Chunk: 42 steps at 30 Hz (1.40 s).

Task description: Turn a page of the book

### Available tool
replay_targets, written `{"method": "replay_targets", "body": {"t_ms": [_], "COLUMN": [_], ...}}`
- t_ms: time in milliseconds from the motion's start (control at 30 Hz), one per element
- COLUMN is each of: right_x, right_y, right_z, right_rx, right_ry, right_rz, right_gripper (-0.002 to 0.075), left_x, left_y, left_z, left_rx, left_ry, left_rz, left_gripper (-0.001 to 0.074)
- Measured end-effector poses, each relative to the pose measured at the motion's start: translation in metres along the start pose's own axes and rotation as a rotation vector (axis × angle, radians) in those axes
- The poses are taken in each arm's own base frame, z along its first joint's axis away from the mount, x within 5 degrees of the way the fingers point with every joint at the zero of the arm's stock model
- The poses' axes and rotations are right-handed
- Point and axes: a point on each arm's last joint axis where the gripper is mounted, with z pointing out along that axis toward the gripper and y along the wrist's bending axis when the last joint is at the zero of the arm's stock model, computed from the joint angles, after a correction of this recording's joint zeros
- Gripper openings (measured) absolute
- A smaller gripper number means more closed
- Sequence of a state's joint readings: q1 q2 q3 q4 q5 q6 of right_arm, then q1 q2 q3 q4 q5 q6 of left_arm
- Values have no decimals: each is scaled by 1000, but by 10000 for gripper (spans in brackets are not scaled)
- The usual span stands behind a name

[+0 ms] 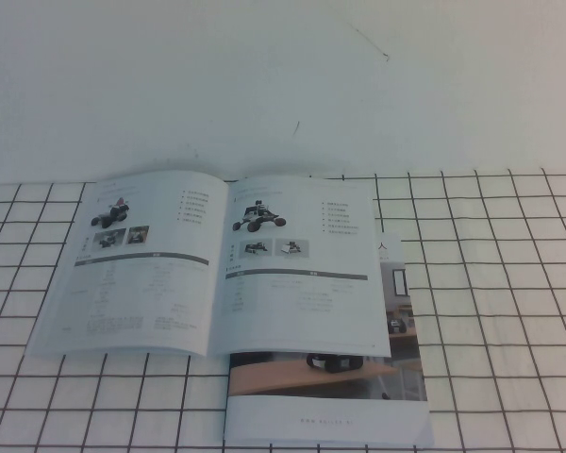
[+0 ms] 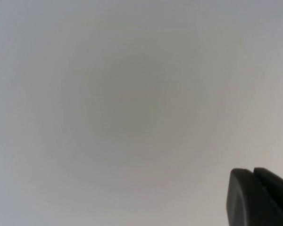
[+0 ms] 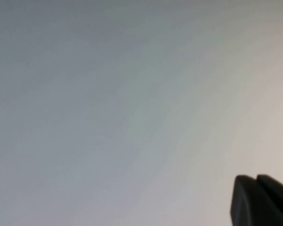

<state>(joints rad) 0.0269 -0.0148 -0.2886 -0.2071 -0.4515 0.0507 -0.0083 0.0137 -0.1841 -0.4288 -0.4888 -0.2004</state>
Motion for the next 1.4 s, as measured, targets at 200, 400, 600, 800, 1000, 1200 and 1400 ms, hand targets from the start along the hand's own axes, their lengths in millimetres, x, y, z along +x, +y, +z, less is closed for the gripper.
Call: {"method": "replay_targets", "body": {"t_ms": [200, 400, 600, 800, 1000, 1200, 1400], "right_x": [-51, -68, -37, 23, 63, 87, 119], "right_y": [-10, -19, -26, -23, -16, -2, 18], "right_z": [14, 51, 95, 112, 111, 110, 109], "right_rx": [29, 49, 53, 30, -13, -66, -174], "right_ry": [-42, 161, 645, 1189, 1512, 1645, 1757], "right_rz": [-13, -24, -43, -8, 27, 162, 334], "right_gripper": [-2, -2, -2, -2, -2, -2, -2], "left_x": [-34, -48, -24, 19, 44, 59, 87], "left_y": [-38, -66, -62, -41, -28, -26, -25], "left_z": [28, 69, 99, 104, 106, 112, 122], "left_rx": [66, 66, -62, -184, -250, -264, -242], "left_ry": [60, 279, 672, 1065, 1256, 1303, 1376], "left_rz": [77, 264, 344, 349, 323, 229, 49], "left_gripper": [-3, -4, -4, -3, -3, -4, -4]}}
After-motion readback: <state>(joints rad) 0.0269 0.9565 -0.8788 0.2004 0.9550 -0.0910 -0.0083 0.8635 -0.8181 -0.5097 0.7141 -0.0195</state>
